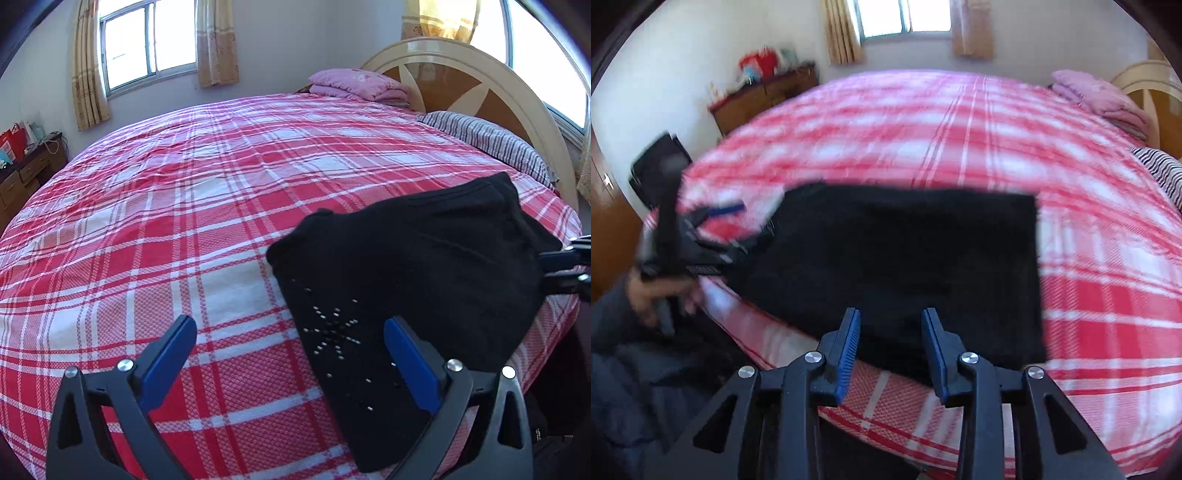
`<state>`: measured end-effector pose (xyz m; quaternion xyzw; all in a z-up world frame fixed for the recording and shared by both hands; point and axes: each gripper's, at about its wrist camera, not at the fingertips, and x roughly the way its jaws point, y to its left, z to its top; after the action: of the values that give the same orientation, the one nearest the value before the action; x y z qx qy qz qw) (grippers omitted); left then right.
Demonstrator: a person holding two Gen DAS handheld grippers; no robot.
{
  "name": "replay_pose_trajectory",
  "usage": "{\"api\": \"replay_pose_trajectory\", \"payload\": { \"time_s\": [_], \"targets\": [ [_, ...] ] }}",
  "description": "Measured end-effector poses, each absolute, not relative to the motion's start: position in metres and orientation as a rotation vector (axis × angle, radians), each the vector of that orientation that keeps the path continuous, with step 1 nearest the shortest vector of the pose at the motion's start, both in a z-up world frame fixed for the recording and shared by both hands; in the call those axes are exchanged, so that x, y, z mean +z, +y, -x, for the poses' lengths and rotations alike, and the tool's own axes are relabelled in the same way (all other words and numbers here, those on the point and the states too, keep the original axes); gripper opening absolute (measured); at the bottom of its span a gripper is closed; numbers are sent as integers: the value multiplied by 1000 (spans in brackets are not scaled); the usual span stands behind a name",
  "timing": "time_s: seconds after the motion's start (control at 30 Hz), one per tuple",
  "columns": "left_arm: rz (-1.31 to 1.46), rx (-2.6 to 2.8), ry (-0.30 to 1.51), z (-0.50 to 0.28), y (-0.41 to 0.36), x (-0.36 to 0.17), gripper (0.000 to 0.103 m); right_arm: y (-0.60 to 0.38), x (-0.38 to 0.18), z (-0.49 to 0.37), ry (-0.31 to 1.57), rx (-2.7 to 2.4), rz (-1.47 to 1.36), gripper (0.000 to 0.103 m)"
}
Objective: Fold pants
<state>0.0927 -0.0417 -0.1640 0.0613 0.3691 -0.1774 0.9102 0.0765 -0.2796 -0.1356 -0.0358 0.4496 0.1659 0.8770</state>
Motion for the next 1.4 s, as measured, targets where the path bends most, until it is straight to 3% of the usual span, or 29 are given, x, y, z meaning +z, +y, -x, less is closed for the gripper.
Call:
{"api": "replay_pose_trajectory", "payload": {
  "time_s": [0.47, 0.53, 0.6, 0.7, 0.93, 1.2, 1.3, 1.37, 1.4],
  "targets": [
    [-124, -439, 825, -80, -48, -180, 103, -287, -136, -76, 926, 385, 30, 38],
    [-107, -440, 815, -80, -45, -177, 103, -295, -123, -73, 888, 405, -15, 41],
    [-90, -445, 802, -82, -43, -172, 103, -309, -107, -72, 828, 384, -60, 53],
    [-30, -455, 769, -88, -35, -161, 103, -334, -93, -73, 774, 303, -117, 56],
    [40, -485, 796, -109, -32, -166, 103, -385, -119, -96, 875, 212, -332, 56],
    [89, -553, 821, -122, -39, -178, 103, -370, -142, -114, 936, 240, -356, 56],
    [148, -593, 827, -127, -36, -178, 97, -360, -147, -117, 936, 246, -337, 56],
    [180, -608, 830, -131, -34, -177, 87, -360, -149, -117, 930, 249, -339, 54],
    [191, -617, 831, -132, -34, -177, 67, -362, -150, -117, 927, 254, -345, 51]
  ]
}}
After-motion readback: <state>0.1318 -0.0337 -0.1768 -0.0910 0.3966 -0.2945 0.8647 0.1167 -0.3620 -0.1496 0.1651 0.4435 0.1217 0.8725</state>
